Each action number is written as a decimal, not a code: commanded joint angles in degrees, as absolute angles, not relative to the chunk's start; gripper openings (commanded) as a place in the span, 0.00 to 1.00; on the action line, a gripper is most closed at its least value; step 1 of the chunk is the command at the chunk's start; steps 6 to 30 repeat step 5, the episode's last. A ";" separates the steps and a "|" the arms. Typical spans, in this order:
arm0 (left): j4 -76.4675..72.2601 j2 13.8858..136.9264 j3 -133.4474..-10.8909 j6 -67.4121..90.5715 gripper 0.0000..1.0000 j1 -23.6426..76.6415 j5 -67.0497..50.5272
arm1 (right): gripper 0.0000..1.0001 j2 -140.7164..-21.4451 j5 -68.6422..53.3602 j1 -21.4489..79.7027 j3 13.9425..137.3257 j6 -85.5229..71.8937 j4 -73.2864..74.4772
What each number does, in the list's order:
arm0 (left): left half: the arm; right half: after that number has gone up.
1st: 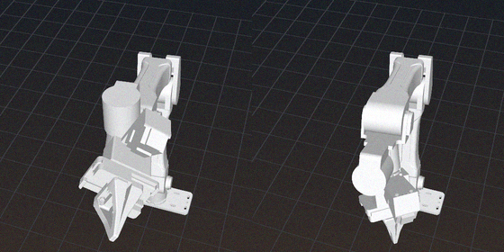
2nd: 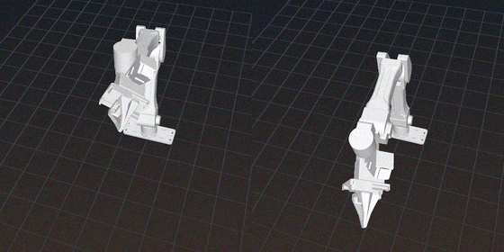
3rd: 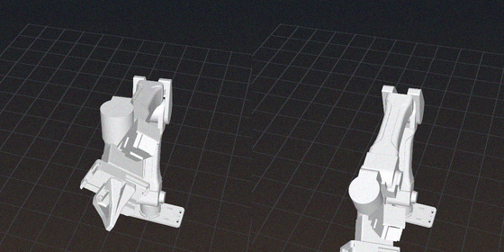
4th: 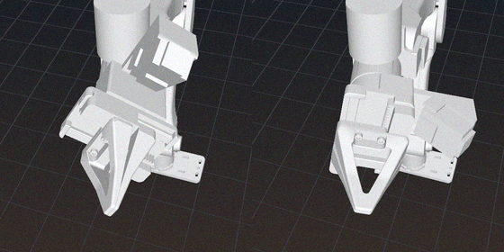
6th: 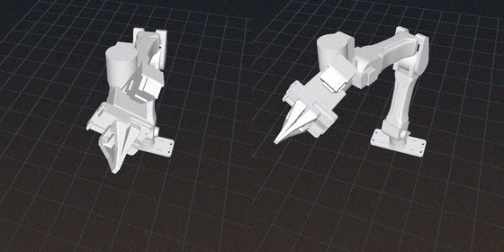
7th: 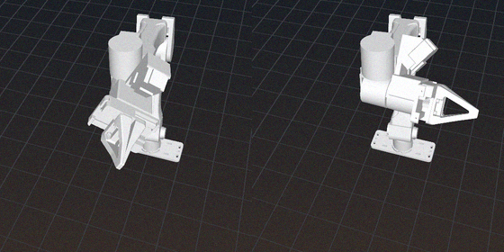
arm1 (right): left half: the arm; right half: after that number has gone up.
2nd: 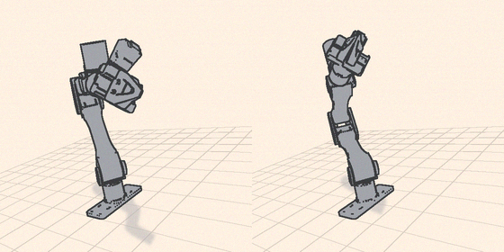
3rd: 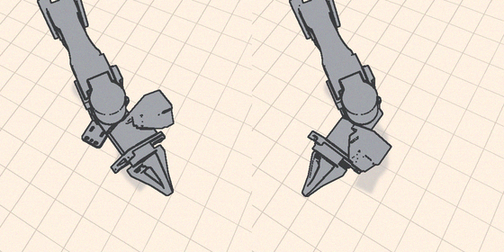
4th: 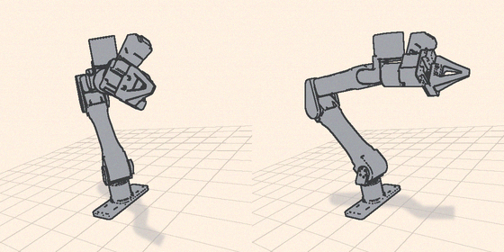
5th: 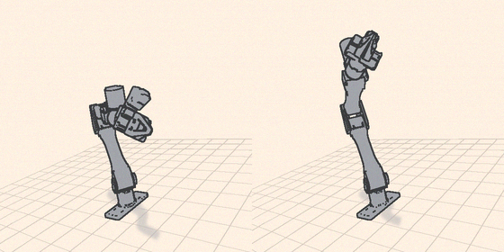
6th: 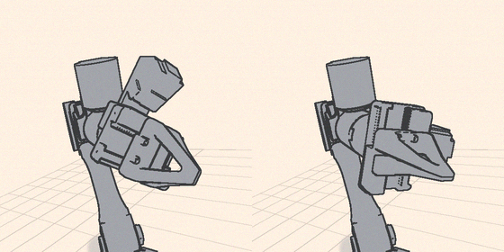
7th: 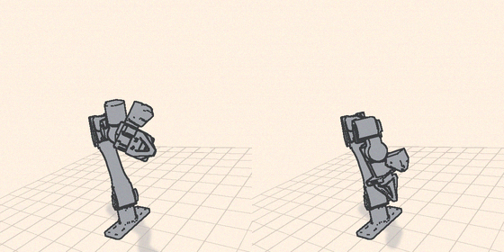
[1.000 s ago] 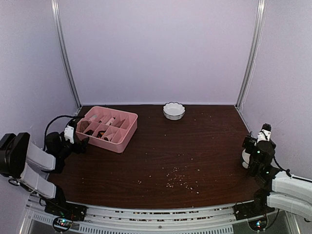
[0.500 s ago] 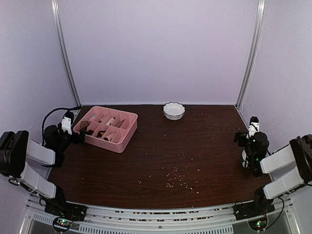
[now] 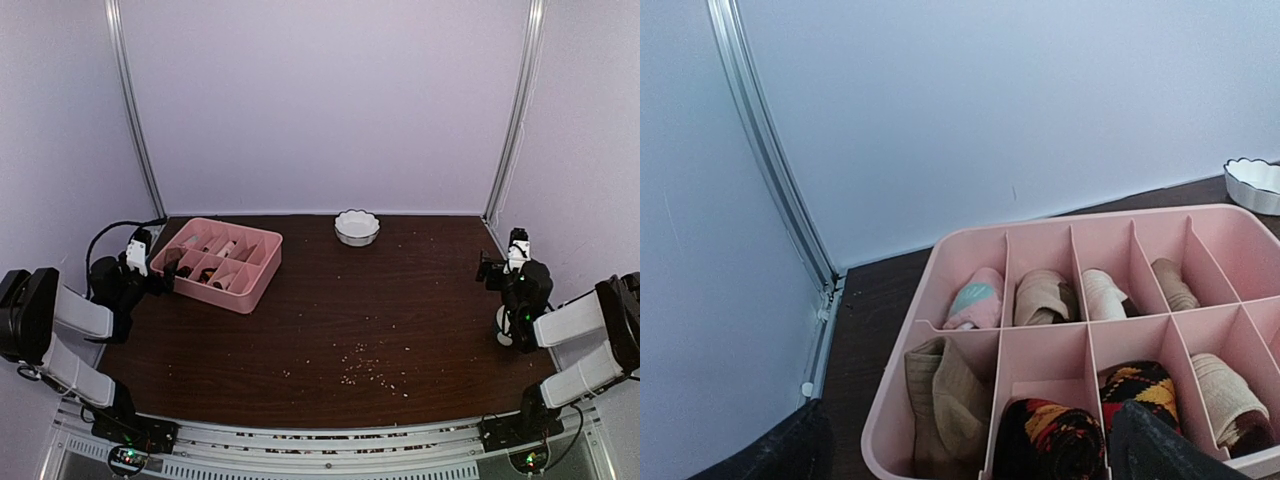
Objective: Roll the socks
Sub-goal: Reset both arms
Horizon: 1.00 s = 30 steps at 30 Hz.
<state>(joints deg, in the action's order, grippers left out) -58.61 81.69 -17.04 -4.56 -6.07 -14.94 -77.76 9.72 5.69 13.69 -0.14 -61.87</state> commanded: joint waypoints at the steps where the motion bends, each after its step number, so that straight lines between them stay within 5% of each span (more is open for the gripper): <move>1: -61.00 81.91 -17.83 -4.09 0.98 -6.55 -14.59 | 0.99 -77.89 8.44 5.11 14.73 -0.25 -61.36; 30: -60.97 81.88 -17.78 -4.13 0.98 -6.59 -14.59 | 1.00 -77.74 7.91 4.92 14.56 -0.28 -61.52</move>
